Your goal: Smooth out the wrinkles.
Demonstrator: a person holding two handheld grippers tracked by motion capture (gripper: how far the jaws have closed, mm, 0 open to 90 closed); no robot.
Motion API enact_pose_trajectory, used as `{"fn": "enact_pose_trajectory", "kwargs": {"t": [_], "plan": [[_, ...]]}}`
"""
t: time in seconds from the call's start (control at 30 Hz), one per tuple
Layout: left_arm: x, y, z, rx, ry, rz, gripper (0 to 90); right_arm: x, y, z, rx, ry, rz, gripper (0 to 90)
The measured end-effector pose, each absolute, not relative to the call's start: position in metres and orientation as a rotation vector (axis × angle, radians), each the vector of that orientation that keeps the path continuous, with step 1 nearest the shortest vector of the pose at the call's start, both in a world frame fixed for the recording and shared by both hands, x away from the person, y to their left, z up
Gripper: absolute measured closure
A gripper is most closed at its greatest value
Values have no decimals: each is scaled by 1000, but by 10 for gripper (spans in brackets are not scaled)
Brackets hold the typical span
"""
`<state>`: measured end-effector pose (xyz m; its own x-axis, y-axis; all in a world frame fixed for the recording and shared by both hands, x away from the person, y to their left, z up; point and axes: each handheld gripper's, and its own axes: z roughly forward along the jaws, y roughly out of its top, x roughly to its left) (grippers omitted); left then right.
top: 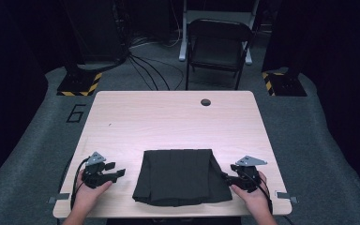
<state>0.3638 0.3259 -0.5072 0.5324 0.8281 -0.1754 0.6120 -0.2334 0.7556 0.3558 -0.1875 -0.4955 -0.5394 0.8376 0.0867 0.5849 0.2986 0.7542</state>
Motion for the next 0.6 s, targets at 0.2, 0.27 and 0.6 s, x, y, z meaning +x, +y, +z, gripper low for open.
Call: {"fn": "enact_pose_trajectory", "kwargs": {"t": [0.2,0.27,0.6], "plan": [[367,320,-508,1985,1146,307,396,353,-184,-496,1254,2272,1076,438],[368,317,-509,1982,1142,309,396,352,-184,-497,1261,2264,1078,438],[376,306,-506,1995,1112,289,390,341,-192,-497,1237,2263,1055,438]]}}
